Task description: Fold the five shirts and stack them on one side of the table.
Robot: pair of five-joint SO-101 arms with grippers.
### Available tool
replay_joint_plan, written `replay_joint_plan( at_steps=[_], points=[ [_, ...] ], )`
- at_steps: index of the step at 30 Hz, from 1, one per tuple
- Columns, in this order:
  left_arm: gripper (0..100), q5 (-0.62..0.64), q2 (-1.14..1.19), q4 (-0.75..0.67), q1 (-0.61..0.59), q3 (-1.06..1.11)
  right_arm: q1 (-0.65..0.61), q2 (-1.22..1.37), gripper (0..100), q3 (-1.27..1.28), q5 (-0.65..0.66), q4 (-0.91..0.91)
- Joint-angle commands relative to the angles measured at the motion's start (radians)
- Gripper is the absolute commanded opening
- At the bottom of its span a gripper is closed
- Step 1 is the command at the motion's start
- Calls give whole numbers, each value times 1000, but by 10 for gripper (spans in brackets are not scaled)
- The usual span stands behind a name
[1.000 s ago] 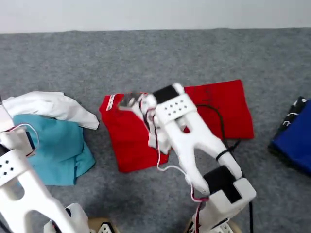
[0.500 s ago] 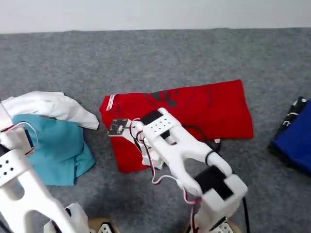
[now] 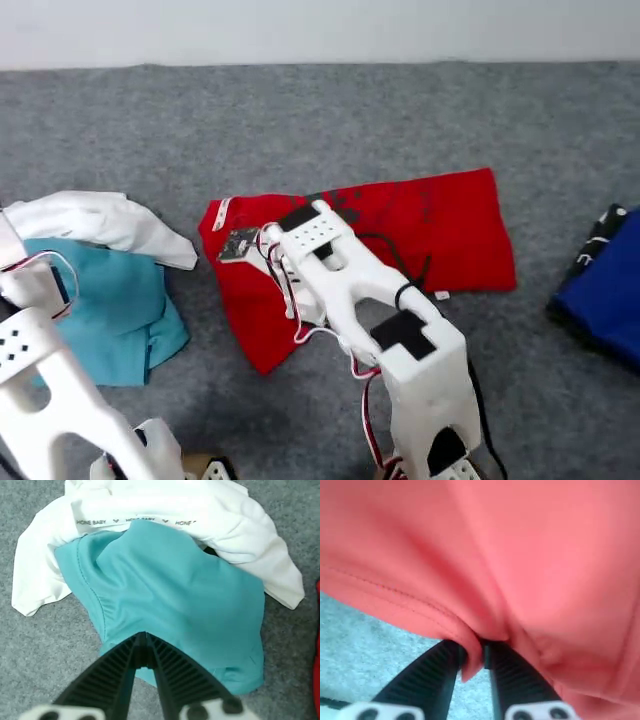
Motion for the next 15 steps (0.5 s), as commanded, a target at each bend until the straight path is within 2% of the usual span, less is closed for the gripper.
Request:
replay_joint_plan(
  at_steps=[1, 9, 15],
  points=[
    [2, -5, -26, -20, 0, -27, 19, 1, 10, -101, 41, 71],
    [2, -5, -20, -21, 0, -27, 62, 2, 10, -331, 68, 219],
    [2, -5, -18, -21, 0, -25, 67, 12, 10, -384, 63, 186]
  ],
)
